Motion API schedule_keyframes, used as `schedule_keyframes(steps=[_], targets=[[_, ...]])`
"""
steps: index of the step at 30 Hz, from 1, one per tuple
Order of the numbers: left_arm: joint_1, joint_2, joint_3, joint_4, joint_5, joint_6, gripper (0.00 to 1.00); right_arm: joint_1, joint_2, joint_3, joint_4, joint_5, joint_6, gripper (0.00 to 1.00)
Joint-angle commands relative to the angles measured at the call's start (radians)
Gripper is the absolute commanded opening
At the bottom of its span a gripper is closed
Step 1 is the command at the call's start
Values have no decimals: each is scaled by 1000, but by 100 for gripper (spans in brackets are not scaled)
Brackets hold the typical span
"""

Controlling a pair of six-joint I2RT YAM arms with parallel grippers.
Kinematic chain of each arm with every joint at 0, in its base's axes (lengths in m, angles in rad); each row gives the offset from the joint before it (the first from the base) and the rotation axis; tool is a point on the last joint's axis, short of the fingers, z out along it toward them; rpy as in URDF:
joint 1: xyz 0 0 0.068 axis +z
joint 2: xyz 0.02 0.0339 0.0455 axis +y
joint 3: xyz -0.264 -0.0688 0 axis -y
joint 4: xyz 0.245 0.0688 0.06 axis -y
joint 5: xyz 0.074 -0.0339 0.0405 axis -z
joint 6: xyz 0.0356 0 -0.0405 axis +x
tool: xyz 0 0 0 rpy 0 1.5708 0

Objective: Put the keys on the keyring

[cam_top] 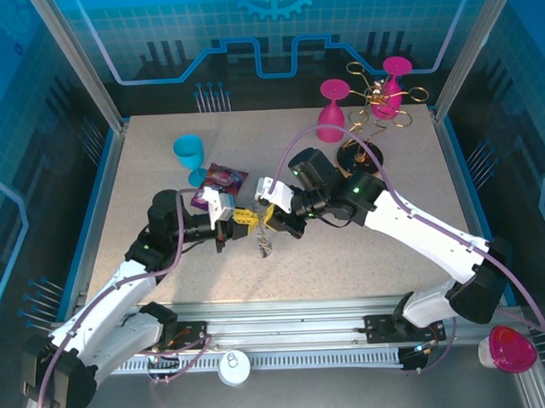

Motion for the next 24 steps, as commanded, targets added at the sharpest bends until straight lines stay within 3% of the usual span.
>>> schedule_keyframes(steps=[1, 11, 18, 20, 22, 24], targets=[[-1, -17, -3, 3, 18, 25, 0, 17, -18, 32, 32, 20, -12, 0], [-1, -8, 23, -122, 7, 109, 0, 19, -73, 15, 91, 28, -26, 0], [-1, -3, 38, -183, -34, 156, 0, 21, -77, 30, 17, 86, -60, 0], [-1, -3, 38, -186, -57, 164, 15, 23, -77, 36, -23, 130, -77, 0], [-1, -5, 35, -179, -65, 159, 44, 23, -75, 41, -53, 174, -89, 0], [-1, -16, 31, -165, -88, 139, 58, 25, -76, 40, -63, 210, -89, 0]])
